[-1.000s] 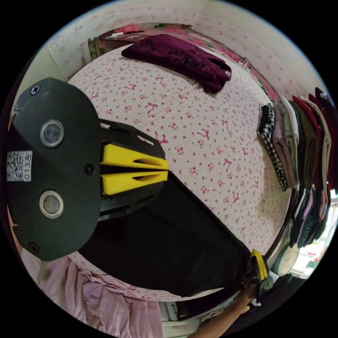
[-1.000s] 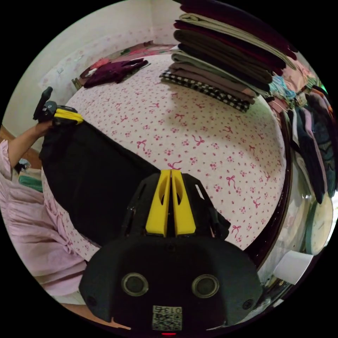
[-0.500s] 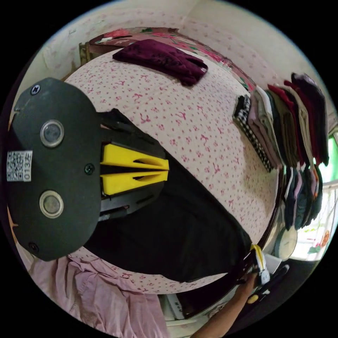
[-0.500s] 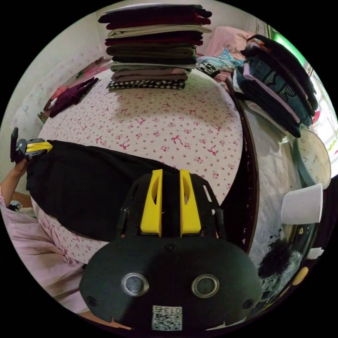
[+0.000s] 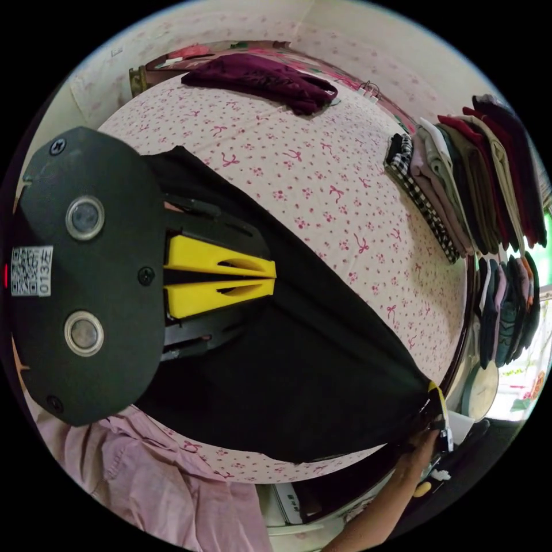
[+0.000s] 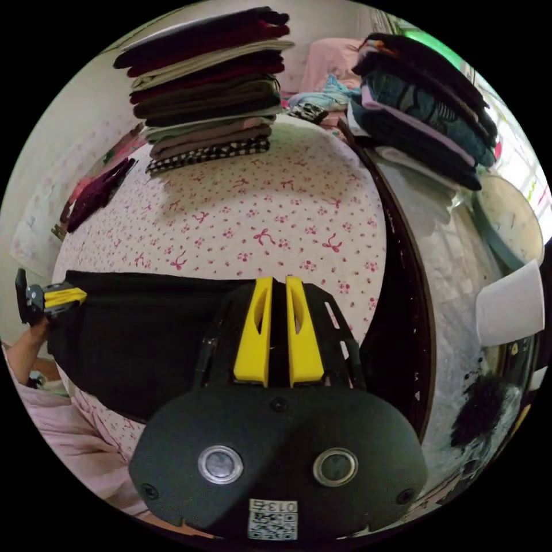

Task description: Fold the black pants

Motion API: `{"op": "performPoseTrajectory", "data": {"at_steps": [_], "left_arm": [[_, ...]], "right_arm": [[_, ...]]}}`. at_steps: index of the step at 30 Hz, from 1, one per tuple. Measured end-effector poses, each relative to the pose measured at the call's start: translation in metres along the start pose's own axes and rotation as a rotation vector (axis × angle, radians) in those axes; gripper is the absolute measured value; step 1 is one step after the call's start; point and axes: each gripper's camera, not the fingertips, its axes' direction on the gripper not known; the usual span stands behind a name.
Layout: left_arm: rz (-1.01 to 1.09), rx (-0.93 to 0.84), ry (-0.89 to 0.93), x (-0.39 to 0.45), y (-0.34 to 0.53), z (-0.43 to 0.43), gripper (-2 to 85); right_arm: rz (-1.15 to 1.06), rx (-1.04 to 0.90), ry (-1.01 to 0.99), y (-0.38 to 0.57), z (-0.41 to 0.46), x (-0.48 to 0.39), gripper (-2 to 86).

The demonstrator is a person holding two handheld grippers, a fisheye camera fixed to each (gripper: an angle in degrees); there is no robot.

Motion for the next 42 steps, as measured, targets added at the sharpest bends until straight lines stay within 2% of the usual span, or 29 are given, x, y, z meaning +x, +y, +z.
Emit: {"op": "performPoseTrajectory", "data": {"at_steps": [3, 5, 7, 12, 15, 17, 18, 20, 22, 24, 25, 27, 28, 31, 36, 38, 40, 42], "left_arm": [[-0.069, -0.005, 0.004, -0.002, 0.004, -0.004, -0.3], [-0.090, 0.029, -0.017, -0.001, 0.007, -0.011, -0.3], [-0.079, 0.056, 0.000, 0.005, 0.006, -0.015, -0.3], [-0.016, 0.016, -0.049, 0.022, -0.004, -0.006, -0.3], [-0.033, 0.019, -0.036, 0.019, -0.004, -0.004, -0.3], [-0.080, 0.011, 0.020, 0.012, -0.001, -0.007, -0.3], [-0.104, 0.013, 0.021, 0.010, 0.003, -0.011, -0.3], [-0.123, 0.033, -0.018, 0.010, 0.013, -0.021, -0.3], [-0.100, 0.060, -0.014, 0.015, 0.030, -0.036, -0.3], [-0.071, 0.068, -0.011, 0.024, 0.044, -0.047, -0.3], [-0.051, 0.075, -0.004, 0.032, 0.054, -0.053, -0.3], [-0.020, 0.060, 0.015, 0.047, 0.068, -0.058, -0.3], [0.009, 0.032, 0.009, 0.058, 0.077, -0.057, -0.3], [0.003, -0.010, -0.034, 0.076, 0.098, -0.054, -0.3], [-0.135, 0.017, 0.000, 0.070, 0.137, -0.073, -0.3], [-0.169, 0.017, -0.042, 0.067, 0.155, -0.082, -0.3], [-0.220, -0.017, -0.131, 0.060, 0.181, -0.088, -0.3], [-0.267, -0.058, -0.137, 0.050, 0.200, -0.088, -0.3]], "right_arm": [[0.105, 0.006, -0.074, 0.004, -0.009, 0.016, 7.2], [0.173, 0.129, -0.103, 0.015, -0.038, 0.027, 7.4], [0.168, 0.170, -0.098, 0.022, -0.055, 0.024, 6.6], [-0.130, 0.044, -0.102, 0.021, -0.042, -0.042, 2.5], [-0.263, -0.095, 0.085, 0.015, -0.003, -0.089, 0.8], [-0.246, -0.126, 0.172, 0.013, 0.010, -0.095, 0.5], [-0.225, -0.112, 0.148, 0.012, 0.008, -0.095, 0.4], [-0.119, -0.036, 0.088, 0.013, -0.009, -0.092, 0.3], [-0.109, 0.053, 0.104, 0.020, -0.025, -0.103, 0.3], [-0.156, 0.107, 0.042, 0.030, -0.038, -0.123, 0.3], [-0.220, 0.108, -0.051, 0.037, -0.041, -0.141, 0.3], [-0.344, 0.034, -0.211, 0.053, -0.033, -0.185, 0.3], [-0.373, 0.006, -0.227, 0.058, -0.028, -0.196, 0.3], [-0.444, -0.131, -0.147, 0.079, 0.003, -0.244, 0.2], [-0.360, -0.129, -0.032, 0.076, 0.006, -0.261, 0.2], [-0.364, -0.024, -0.060, 0.072, -0.012, -0.278, 0.2], [-0.395, -0.032, -0.083, 0.071, -0.011, -0.300, 0.2], [-0.427, -0.059, -0.069, 0.073, 0.001, -0.325, 0.2]]}}
